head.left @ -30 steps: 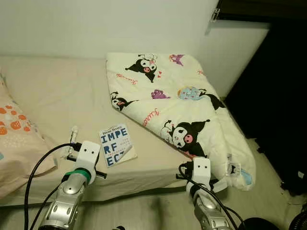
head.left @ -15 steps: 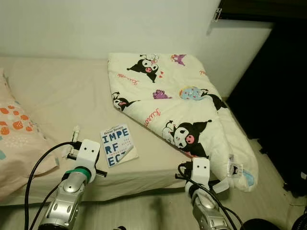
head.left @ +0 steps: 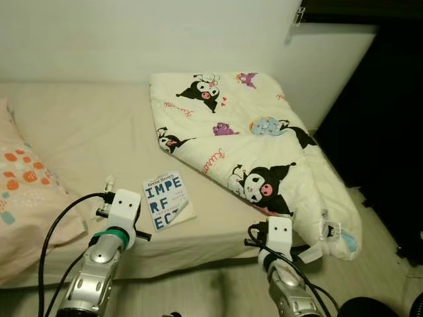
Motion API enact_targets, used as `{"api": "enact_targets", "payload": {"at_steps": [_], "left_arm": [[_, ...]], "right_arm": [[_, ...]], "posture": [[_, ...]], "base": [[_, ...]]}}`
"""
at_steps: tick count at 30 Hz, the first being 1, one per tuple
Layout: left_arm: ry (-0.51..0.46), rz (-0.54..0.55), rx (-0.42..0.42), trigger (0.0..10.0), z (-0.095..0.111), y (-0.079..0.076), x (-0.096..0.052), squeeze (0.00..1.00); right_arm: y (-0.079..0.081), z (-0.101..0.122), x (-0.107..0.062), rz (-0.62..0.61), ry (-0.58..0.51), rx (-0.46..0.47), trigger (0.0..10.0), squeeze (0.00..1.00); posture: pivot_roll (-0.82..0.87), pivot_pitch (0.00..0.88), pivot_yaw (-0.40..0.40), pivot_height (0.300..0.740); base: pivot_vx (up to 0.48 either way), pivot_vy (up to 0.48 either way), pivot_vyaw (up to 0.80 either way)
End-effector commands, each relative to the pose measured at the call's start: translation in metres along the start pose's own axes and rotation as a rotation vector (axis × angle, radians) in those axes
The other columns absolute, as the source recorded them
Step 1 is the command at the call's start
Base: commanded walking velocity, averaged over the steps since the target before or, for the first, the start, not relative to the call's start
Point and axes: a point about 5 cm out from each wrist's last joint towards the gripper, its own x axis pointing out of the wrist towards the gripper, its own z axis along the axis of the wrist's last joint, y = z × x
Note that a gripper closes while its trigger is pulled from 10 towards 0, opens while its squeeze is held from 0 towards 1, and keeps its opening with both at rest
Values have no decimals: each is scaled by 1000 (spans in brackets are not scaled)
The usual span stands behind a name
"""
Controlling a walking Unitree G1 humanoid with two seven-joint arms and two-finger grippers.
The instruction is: Clean up the room
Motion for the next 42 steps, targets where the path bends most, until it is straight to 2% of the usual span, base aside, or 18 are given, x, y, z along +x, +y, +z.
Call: {"api": "enact_targets", "payload": {"at_steps": [1,42], "left_arm": [[18,0,-1,10000,-2,1,0,0],[44,25,-7,10000,-11,3,-5,0]], "right_arm": [[2,-6,-2,5,22,5,10000,0],[2,-8,-1,21,33,-15,10000,0]], "posture": [[198,70,-7,740],[200,46,-25,740]], "base": [[0,480,0],[0,480,0]]}}
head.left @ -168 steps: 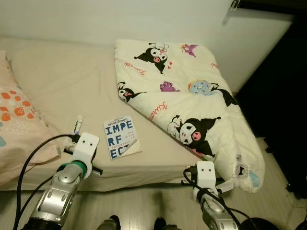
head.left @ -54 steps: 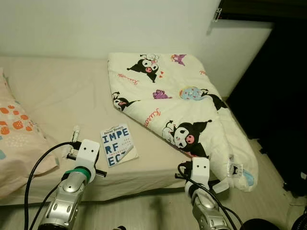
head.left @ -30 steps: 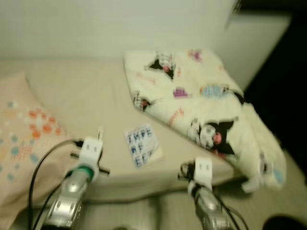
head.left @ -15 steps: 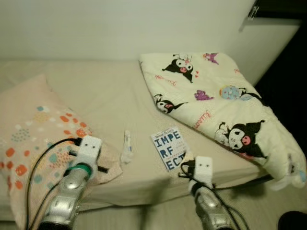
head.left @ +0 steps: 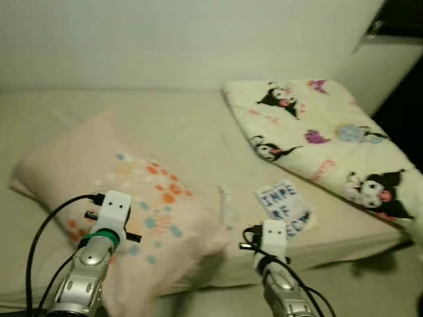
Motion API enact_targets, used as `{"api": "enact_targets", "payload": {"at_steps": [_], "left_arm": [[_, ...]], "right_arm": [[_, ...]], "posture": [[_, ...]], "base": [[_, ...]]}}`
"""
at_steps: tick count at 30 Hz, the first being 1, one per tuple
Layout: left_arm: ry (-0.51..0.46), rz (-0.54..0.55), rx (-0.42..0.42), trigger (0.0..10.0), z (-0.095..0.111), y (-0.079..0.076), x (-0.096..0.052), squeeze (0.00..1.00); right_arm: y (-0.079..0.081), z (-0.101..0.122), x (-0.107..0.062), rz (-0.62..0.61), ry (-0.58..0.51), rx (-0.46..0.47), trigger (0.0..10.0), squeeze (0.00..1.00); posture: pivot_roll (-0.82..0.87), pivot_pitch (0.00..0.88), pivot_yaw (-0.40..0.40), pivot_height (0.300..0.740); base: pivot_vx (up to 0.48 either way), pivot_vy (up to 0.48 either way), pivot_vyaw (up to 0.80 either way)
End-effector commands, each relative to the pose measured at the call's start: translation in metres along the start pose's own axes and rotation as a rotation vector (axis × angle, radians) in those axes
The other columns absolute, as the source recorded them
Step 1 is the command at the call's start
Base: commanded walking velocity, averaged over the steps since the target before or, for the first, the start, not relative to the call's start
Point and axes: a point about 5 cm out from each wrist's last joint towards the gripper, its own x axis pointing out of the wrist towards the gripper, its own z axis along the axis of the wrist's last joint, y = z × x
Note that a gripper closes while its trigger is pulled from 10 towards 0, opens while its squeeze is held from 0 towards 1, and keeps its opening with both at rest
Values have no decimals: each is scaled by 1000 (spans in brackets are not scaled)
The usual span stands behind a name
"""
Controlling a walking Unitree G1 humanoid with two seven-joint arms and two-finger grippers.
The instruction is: Clean up the room
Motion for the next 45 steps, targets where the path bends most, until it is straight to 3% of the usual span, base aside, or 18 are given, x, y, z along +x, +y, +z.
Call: {"api": "enact_targets", "payload": {"at_steps": [1,9,11,14,15,20,30,45], "left_arm": [[27,-13,5,10000,-8,-4,-3,0],[39,-22,10,10000,-11,-5,-4,0],[34,-62,75,10000,-10,-8,-5,0],[35,-75,98,10000,-10,-9,-5,0],[34,-78,129,10000,-10,-10,-5,0],[67,-32,54,10000,-13,-5,-4,0],[87,-60,72,10000,-16,-8,-4,0],[100,-68,79,10000,-16,-4,-4,0]], "right_arm": [[-6,-5,-2,-19,18,0,10000,0],[-6,-7,-3,-19,22,-3,10000,0],[-6,-7,-3,-19,21,-2,10000,0],[-6,-7,-3,-19,21,-2,10000,0],[-6,-7,-3,-19,21,-1,10000,0],[-6,-7,-3,-22,20,1,10000,0],[-6,-7,-3,-24,19,2,10000,0],[-7,-7,-3,-26,24,5,10000,0]], "posture": [[200,46,-25,740],[202,33,-23,740],[202,33,-23,740],[202,33,-23,740],[202,33,-23,740],[201,30,-20,740],[201,30,-20,740],[200,36,-6,740]], "base": [[0,480,0],[0,442,0],[0,0,0],[0,0,0],[0,-480,0],[0,-480,0],[0,-112,0],[0,-478,0]]}}
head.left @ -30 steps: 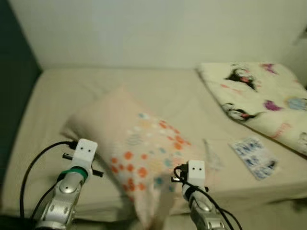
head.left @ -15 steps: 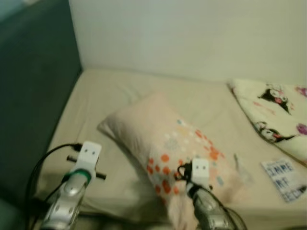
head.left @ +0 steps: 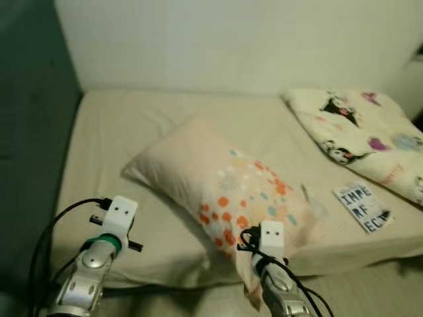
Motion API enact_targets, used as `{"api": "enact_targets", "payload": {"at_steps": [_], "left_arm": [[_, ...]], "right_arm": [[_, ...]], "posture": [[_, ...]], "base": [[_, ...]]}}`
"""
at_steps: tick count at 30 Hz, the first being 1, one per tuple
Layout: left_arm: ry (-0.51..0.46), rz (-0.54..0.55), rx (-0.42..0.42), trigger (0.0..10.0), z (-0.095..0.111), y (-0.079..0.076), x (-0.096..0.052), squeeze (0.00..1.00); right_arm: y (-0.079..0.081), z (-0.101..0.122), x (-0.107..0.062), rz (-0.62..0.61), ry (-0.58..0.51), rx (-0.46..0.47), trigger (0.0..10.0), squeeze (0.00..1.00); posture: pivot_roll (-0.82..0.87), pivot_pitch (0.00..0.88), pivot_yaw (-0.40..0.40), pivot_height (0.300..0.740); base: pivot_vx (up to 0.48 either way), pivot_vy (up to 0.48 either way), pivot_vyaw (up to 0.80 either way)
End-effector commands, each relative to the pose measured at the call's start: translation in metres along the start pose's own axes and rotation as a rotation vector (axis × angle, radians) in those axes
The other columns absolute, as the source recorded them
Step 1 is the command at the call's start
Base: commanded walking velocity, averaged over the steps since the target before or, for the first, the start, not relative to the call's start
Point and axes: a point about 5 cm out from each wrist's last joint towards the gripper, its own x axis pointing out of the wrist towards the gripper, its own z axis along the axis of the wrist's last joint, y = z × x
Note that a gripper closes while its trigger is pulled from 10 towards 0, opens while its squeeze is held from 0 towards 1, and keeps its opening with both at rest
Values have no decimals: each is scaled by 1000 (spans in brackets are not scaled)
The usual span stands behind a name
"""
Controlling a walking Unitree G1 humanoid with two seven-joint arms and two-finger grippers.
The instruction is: Clean up the room
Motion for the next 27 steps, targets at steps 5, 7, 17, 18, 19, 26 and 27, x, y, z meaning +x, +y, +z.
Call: {"api": "enact_targets", "payload": {"at_steps": [5,7,17,18,19,26,27], "left_arm": [[28,-12,23,10000,-5,-10,2,0],[12,-7,9,10000,-3,-10,2,0],[-55,-24,-122,10000,4,-17,2,0],[-55,-24,-122,10000,4,-17,2,0],[-59,-23,-134,10000,5,-16,3,0],[-64,-11,-126,10000,7,-14,4,0],[-69,-8,-125,10000,8,-14,5,0]], "right_arm": [[-12,-10,-4,-38,35,0,10000,0],[-12,-10,-4,-38,36,0,10000,0],[-11,-2,-1,-14,8,-7,10000,0],[-11,-2,-1,-14,8,-7,10000,0],[-12,-1,0,-11,5,-9,10000,0],[-12,3,1,17,-8,-52,10000,0],[-12,3,1,20,-6,-54,10000,0]], "posture": [[200,36,-7,740],[200,36,-7,740],[190,38,-22,740],[190,38,-22,740],[189,37,-23,740],[187,39,-31,740],[188,38,-32,740]], "base": [[0,-189,0],[0,0,0],[0,0,0],[0,0,0],[0,0,0],[0,0,0],[0,0,0]]}}
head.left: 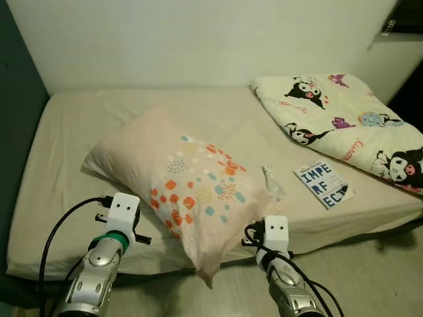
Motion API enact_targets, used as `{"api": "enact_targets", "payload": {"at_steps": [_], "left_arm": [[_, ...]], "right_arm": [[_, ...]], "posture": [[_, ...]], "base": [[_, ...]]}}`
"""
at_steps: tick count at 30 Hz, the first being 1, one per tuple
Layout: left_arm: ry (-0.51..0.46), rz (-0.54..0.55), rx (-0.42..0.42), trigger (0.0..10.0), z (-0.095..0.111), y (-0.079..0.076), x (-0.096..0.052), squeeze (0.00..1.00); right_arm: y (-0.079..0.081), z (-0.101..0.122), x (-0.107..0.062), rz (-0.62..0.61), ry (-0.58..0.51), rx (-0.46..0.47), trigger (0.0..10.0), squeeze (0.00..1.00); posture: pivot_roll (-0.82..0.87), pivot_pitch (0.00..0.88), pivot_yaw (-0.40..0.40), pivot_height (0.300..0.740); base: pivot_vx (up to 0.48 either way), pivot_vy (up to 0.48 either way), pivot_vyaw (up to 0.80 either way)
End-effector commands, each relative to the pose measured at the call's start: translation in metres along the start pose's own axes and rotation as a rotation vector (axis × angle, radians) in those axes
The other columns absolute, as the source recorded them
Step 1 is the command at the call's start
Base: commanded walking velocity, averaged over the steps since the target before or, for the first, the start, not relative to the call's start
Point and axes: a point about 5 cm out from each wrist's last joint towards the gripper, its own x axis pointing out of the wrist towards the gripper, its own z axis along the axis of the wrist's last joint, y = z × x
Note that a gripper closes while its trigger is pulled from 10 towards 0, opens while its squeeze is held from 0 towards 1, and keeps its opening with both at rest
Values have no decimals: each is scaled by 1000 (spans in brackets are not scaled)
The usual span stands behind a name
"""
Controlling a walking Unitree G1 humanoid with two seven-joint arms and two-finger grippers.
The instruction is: Clean up the room
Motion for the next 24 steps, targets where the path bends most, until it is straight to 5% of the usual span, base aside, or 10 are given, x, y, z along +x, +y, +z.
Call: {"api": "enact_targets", "payload": {"at_steps": [1,8,13,24], "left_arm": [[-2,-1,0,10000,-1,-1,0,0],[-68,-13,18,10000,9,-3,3,0],[-47,-35,36,10000,10,-4,4,0],[-39,-134,146,10000,34,-14,16,0]], "right_arm": [[-3,-3,-1,0,9,-12,10000,0],[0,-4,-1,2,19,-16,10000,0],[-2,-4,0,-20,22,10,10000,0],[-22,8,4,-110,-17,20,10000,0]], "posture": [[188,38,-32,740],[192,36,-34,740],[196,37,-27,740],[222,20,135,740]], "base": [[0,0,0],[0,0,800],[0,0,0],[0,0,0]]}}
